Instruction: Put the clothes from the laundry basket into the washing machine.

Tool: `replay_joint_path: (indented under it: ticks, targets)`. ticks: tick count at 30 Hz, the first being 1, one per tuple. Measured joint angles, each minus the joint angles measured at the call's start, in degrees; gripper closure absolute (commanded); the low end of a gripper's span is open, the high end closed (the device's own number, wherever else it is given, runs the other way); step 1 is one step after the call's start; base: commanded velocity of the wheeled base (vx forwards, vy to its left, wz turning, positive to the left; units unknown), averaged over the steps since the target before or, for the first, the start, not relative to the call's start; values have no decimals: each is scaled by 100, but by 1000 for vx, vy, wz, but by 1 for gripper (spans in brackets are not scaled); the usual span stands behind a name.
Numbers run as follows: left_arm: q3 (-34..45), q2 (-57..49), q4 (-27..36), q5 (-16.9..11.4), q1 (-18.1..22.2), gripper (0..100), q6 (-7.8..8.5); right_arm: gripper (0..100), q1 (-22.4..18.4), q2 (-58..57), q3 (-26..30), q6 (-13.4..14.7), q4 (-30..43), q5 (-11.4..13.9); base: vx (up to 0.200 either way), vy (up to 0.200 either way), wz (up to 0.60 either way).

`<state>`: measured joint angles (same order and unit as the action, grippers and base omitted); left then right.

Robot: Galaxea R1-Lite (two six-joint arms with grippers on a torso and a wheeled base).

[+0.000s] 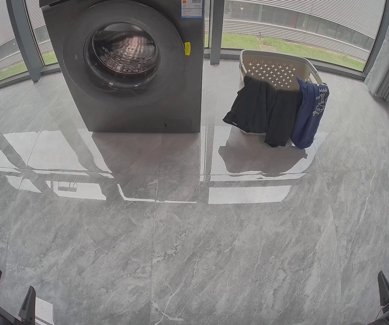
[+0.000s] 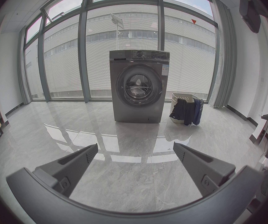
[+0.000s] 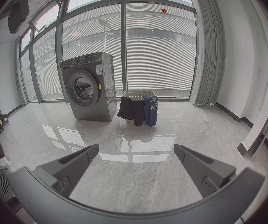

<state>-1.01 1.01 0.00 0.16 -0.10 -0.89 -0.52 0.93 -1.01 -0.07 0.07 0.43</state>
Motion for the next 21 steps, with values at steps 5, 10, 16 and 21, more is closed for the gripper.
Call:
replay_joint_path:
  ticks: [5,10,16,21]
  targets:
    - [0,2,0,2,2,0,46,0,4,0,0,-2,-2,-2,200,0,0]
    - [0,0,0,6,10,0,45,0,1,0,0,-2,0,0,0,0,0]
    - [0,2,0,6,7,0,29,0,-5,0,0,-2,-2,0,0,0,0]
    - [0,2,0,2,5,0,-6,0,-2,0,0,-2,0,-2,0,0,0]
